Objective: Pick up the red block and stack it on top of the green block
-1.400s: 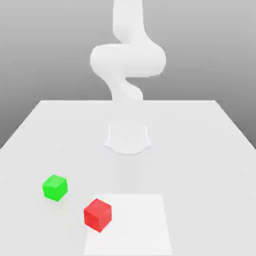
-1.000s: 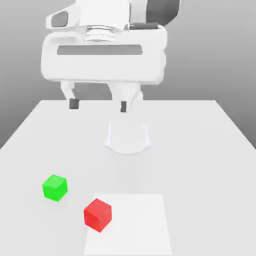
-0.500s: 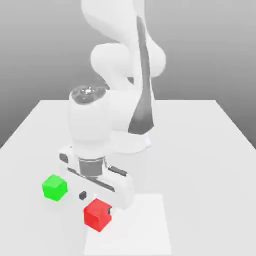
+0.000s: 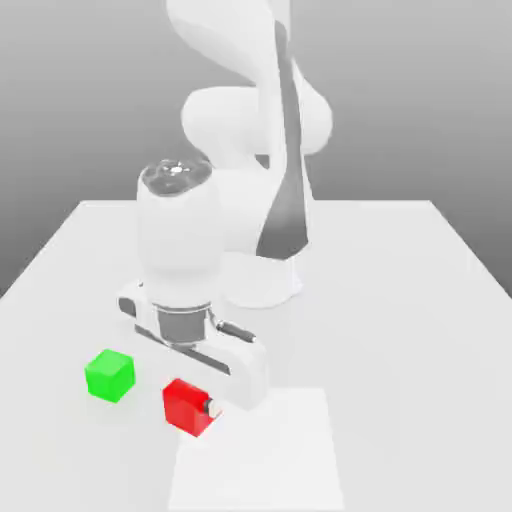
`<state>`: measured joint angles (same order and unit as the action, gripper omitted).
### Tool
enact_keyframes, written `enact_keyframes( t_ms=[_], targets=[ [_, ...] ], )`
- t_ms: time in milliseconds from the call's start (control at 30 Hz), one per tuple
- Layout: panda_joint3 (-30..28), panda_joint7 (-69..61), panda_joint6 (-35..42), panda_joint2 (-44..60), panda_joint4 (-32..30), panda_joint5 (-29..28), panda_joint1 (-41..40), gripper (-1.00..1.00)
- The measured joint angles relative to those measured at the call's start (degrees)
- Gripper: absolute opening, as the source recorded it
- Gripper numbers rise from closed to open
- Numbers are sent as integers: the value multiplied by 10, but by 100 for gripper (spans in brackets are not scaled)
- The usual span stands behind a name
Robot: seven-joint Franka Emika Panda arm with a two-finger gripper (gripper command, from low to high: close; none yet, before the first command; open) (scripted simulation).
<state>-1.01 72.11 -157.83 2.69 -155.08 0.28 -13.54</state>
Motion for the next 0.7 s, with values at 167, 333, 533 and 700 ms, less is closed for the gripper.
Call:
enact_keyframes(
  t_ms=[167, 333, 533, 700],
  targets=[
    [-25, 122, 20, -53, -33, -2, -67, -100],
    [-46, 256, 36, -104, -67, -17, -129, -100],
    [-62, 336, -11, -75, -85, -21, -171, -100],
    [-54, 315, -84, 2, -82, 10, -171, 100]
  ],
)
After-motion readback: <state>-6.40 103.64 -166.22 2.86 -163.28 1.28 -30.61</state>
